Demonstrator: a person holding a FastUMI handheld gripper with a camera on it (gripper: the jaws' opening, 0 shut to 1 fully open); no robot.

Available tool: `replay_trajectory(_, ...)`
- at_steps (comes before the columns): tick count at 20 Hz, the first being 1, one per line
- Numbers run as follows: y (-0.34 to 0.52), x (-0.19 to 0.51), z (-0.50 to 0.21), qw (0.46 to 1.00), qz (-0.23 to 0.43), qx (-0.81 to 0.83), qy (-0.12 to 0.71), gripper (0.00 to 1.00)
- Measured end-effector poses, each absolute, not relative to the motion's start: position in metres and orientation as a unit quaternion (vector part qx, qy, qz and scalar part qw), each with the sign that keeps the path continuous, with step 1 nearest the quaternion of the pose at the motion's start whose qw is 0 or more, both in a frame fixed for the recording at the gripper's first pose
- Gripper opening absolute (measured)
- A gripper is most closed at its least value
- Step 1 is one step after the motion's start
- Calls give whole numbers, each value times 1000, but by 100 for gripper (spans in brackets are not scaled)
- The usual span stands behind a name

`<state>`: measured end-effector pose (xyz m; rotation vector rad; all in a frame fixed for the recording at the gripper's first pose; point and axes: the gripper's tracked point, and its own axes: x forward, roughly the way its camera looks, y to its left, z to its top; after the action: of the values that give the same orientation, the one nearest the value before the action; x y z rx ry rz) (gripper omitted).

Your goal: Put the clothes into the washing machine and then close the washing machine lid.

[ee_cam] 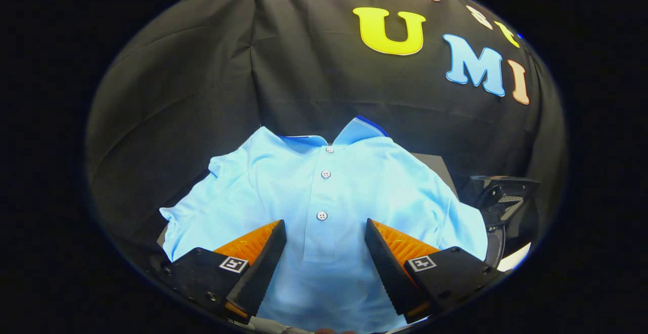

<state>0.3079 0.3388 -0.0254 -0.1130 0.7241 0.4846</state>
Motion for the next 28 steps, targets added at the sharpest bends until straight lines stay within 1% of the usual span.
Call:
replay_trajectory(9, 342, 306, -26, 906, 237, -58, 346, 99)
replay_trajectory(11, 344, 307, -28, 904, 240, -59, 349, 95)
replay_trajectory(13, 348, 306, -28, 898, 255, -52, 356, 95)
replay_trajectory(15, 349, 303, -27, 894, 253, -16, 369, 50)
replay_trajectory(16, 349, 301, -24, 891, 254, 5, 377, 33)
replay_trajectory(21, 348, 303, -24, 889, 270, 37, 367, 2)
replay_trajectory(28, 348, 301, -7, 894, 290, 25, 341, 2)
